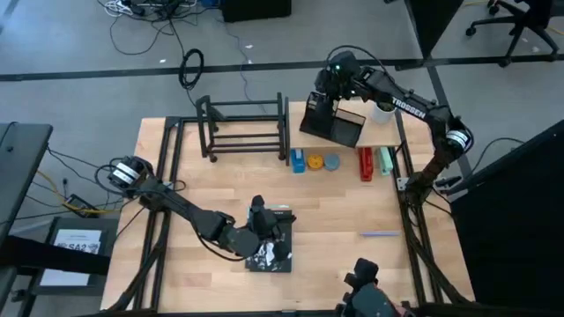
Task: Stock shelves
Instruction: Remove the white vase plant from the shelf
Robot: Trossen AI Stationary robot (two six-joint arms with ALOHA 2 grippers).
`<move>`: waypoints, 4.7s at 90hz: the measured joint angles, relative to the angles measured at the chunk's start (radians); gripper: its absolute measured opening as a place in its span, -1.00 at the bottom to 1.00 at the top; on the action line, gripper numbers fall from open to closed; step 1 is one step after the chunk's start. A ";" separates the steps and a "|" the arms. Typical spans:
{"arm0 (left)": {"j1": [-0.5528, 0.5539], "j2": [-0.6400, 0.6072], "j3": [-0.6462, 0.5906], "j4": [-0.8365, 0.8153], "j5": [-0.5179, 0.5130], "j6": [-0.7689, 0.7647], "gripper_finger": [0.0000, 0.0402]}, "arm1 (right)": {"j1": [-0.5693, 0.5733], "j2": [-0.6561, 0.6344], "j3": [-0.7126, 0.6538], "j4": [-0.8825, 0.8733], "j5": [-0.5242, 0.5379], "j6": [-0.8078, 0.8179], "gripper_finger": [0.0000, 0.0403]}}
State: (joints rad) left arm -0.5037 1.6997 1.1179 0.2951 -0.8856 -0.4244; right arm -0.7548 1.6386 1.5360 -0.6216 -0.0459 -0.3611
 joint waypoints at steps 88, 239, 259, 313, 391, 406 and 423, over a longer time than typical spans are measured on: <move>0.000 0.000 0.000 -0.001 0.000 0.000 -1.00 | 0.002 -0.005 0.095 0.017 0.037 -0.009 -1.00; 0.000 0.000 0.000 0.023 0.000 0.001 -1.00 | -0.030 -0.005 0.093 -0.284 -0.344 -0.203 -0.55; 0.005 0.000 0.000 0.026 0.000 0.001 -1.00 | 0.005 -0.005 0.093 -0.249 -0.341 -0.235 -0.37; 0.008 0.000 0.000 0.026 0.000 0.001 -1.00 | 0.031 0.076 0.097 -0.161 -0.371 -0.296 -0.44; 0.019 0.000 0.000 0.028 0.000 -0.002 -1.00 | 0.019 0.163 0.100 -0.100 -0.493 -0.322 -0.59; 0.019 0.000 0.000 0.027 0.000 -0.002 -1.00 | 0.013 0.167 0.110 -0.102 -0.505 -0.288 -0.63; 0.019 0.000 0.000 0.028 0.000 -0.003 -1.00 | -0.001 0.153 0.162 -0.164 -0.521 -0.247 -0.63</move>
State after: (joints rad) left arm -0.4843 1.6998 1.1182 0.3231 -0.8860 -0.4273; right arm -0.7557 1.7920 1.6984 -0.7854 -0.5668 -0.6085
